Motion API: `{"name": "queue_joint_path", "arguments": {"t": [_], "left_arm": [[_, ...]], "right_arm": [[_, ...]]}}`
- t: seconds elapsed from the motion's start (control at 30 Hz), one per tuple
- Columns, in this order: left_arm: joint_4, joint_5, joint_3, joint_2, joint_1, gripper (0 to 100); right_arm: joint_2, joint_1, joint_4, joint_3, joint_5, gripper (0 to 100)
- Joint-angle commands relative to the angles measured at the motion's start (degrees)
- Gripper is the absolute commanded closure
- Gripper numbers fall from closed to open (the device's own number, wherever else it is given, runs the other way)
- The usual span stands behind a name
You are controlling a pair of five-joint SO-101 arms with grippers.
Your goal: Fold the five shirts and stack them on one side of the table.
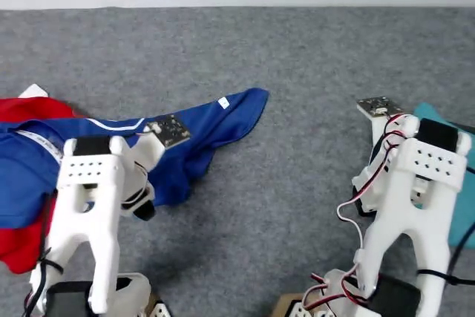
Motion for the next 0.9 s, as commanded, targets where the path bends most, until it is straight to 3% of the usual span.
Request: {"name": "queue_joint_path", "arguments": {"t": [0.0,0.2,0.43,0.67,0.87], "left_arm": [[-6.77,-0.79,2.59,-2.02,0.0,80],[-14.33,-0.62,7.25,-1.49,0.18,80],[-15.38,0.09,3.56,9.93,-0.26,81],[-10.55,2.02,-5.41,13.36,0.35,98],[-4.31,2.37,-13.49,6.15,0.09,100]], "right_arm": [[-2.24,-0.31,2.33,-0.35,-0.62,98.8],[-2.24,-0.31,2.33,-0.35,-0.62,98.8],[-2.24,-0.31,2.33,-0.35,-0.62,98.8],[-2.24,-0.22,2.33,-0.35,-0.62,98.8],[-2.24,-0.22,2.33,-0.35,-0.62,98.8]]}}
